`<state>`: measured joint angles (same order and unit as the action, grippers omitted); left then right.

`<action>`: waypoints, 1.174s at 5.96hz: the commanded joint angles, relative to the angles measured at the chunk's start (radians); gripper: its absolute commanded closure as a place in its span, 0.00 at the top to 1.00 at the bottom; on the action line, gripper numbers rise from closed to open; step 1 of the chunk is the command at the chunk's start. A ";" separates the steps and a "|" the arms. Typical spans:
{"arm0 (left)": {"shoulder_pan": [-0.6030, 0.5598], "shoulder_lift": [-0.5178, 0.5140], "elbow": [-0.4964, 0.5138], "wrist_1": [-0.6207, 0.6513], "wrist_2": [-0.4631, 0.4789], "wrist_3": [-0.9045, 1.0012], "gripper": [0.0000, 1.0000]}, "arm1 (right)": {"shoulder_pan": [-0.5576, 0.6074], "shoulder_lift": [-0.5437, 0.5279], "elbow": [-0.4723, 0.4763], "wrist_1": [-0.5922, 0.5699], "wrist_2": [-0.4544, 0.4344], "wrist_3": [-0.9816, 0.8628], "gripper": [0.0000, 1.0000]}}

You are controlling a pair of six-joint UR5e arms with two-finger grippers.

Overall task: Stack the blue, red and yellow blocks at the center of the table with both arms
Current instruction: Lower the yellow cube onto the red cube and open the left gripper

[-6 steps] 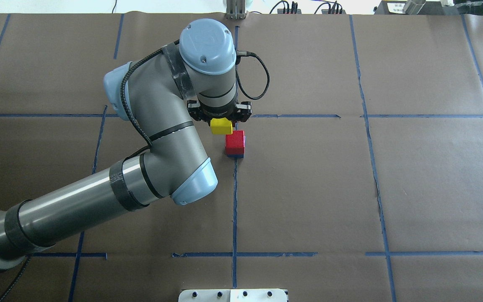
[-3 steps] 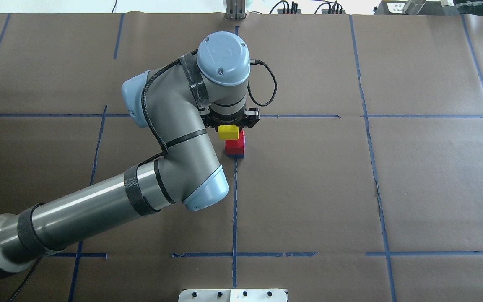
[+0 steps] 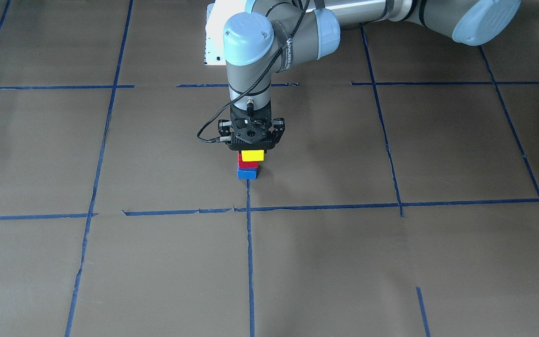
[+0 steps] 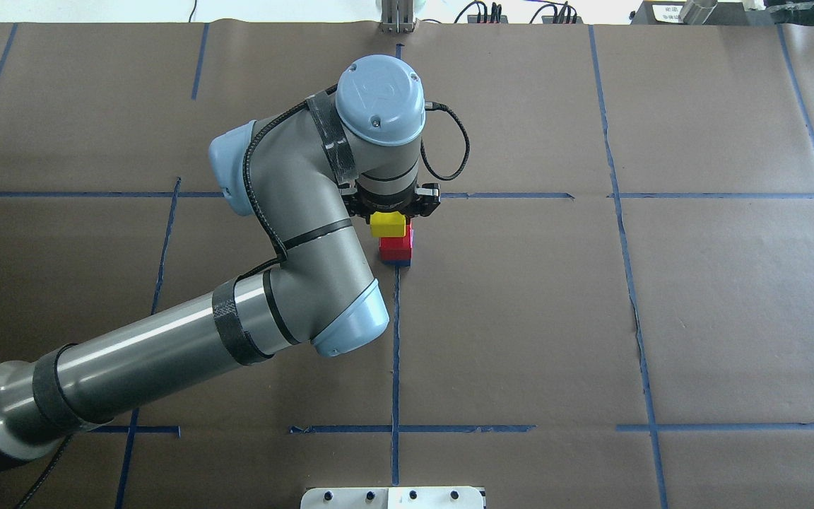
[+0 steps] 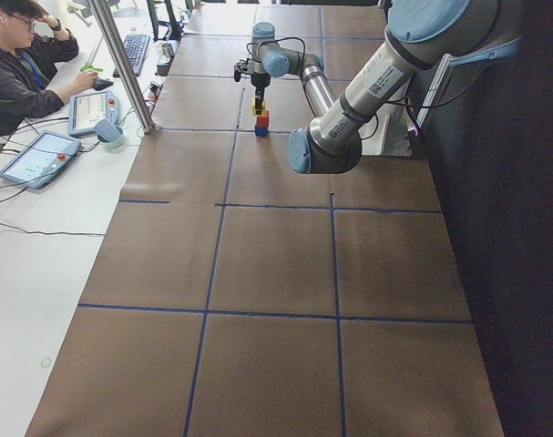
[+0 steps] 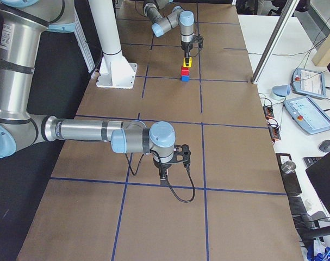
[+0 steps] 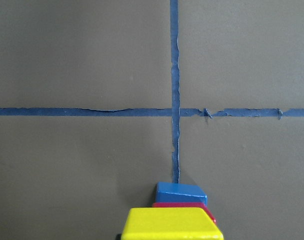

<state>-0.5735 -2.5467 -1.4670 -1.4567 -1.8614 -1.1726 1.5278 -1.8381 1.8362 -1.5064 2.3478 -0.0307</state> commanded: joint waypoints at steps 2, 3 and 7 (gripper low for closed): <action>0.007 -0.021 0.030 -0.004 -0.001 -0.035 0.17 | 0.000 -0.001 0.000 0.000 -0.001 0.000 1.00; 0.012 -0.020 0.031 -0.004 -0.001 -0.035 0.22 | 0.000 -0.001 0.000 0.000 0.001 0.000 1.00; 0.015 -0.017 0.031 -0.004 -0.001 -0.035 0.43 | 0.000 -0.001 0.000 0.000 -0.001 0.000 1.00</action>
<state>-0.5585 -2.5646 -1.4358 -1.4603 -1.8623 -1.2072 1.5278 -1.8392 1.8362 -1.5064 2.3470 -0.0307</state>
